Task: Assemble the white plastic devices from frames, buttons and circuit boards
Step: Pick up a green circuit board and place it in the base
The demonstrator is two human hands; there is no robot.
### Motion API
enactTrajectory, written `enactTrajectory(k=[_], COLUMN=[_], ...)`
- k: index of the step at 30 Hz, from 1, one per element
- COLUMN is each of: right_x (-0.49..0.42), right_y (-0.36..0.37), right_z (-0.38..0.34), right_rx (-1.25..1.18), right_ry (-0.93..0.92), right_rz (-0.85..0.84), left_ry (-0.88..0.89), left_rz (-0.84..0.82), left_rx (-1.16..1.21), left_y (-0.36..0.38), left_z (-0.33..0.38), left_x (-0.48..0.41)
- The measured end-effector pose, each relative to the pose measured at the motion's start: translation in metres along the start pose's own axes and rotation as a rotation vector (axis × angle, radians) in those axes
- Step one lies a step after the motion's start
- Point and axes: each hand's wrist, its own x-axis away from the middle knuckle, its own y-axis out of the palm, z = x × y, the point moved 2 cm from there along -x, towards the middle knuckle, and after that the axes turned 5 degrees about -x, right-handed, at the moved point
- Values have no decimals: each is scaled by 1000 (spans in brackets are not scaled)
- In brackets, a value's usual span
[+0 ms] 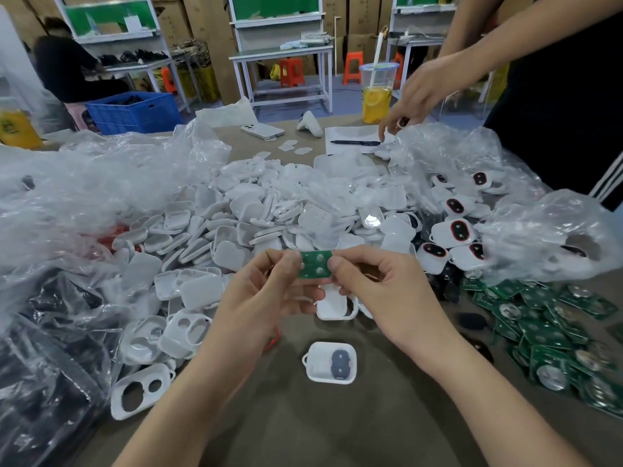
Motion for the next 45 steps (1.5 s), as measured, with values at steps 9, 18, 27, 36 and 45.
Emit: enactTrajectory(k=[9,18,27,36,45], right_x=[6,24,69,64,63], right_y=[-2,-9,-17,-13,-17], right_z=[-10,-5,2,8,11], right_rx=[477,441,513,642,673], right_ry=[-399,-208,-121,-34,-1], right_rz=[55,17,-195,-387,-440], left_ry=[-40,97,455,479,524], left_rz=[-84,-19,-171,-250,-276], left_rx=[-142,-451,-1057,-1136,-1155], left_y=[-7,-10,-25,-22,-18], left_z=[4,3,-11,-8,-8], left_x=[2,25,58,58,59])
